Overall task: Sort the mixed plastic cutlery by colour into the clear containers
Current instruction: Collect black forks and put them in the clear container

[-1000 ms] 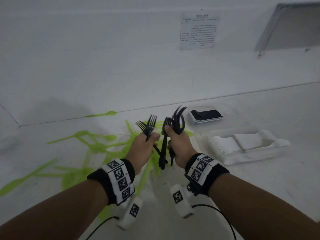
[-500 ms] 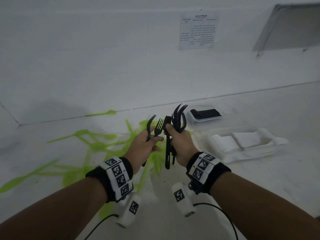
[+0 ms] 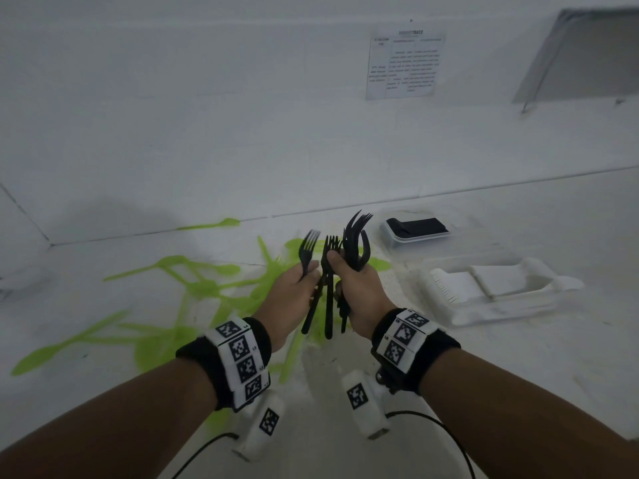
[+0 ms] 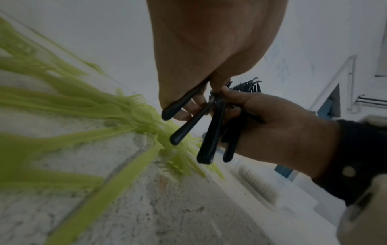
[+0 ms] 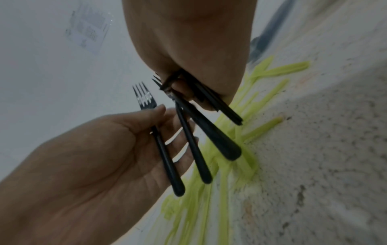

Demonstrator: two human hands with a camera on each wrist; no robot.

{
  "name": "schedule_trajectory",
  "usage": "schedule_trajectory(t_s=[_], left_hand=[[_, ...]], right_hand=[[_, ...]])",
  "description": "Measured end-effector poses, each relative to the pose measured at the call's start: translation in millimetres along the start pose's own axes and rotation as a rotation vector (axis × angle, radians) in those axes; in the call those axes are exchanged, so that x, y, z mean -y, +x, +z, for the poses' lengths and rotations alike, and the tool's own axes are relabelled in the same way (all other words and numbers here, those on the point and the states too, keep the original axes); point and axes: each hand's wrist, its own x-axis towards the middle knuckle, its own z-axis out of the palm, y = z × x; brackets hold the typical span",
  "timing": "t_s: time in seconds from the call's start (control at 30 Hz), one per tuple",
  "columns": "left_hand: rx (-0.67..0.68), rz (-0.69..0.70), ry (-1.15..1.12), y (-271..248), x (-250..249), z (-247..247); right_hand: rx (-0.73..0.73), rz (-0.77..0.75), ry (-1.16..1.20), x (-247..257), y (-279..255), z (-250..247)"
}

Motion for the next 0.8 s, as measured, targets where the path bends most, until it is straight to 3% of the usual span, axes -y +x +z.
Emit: schedule_trajectory(t_s=[0.1,0.2,0.37,0.6,0.8], left_hand=[[-0.126,-0.085,0.046,4.3,3.5,-6.0],[-0.165,-0.161,0.0,7.9,0.1,-10.6],[-0.134,-0.017,0.031,8.5,-7.3,-1.0],[-0.081,-0.057,-0.201,5.7,-9.3,18.8],[-0.02,-0.033,-0.231,0.0,-11.3,15.6]], right_hand=[[-0.096,0.013,-0.068,3.5,5.5,-6.2],[-0.072,0.034,-0.038,7.0,6.9,-9.6],[-0.001,0.052,-0.013,7.5,0.8,-7.9],[0.015,0.013,0.075,7.0,-6.6,-0.9],[0.077,0.108,0.073,1.6,-8.1,-1.4]])
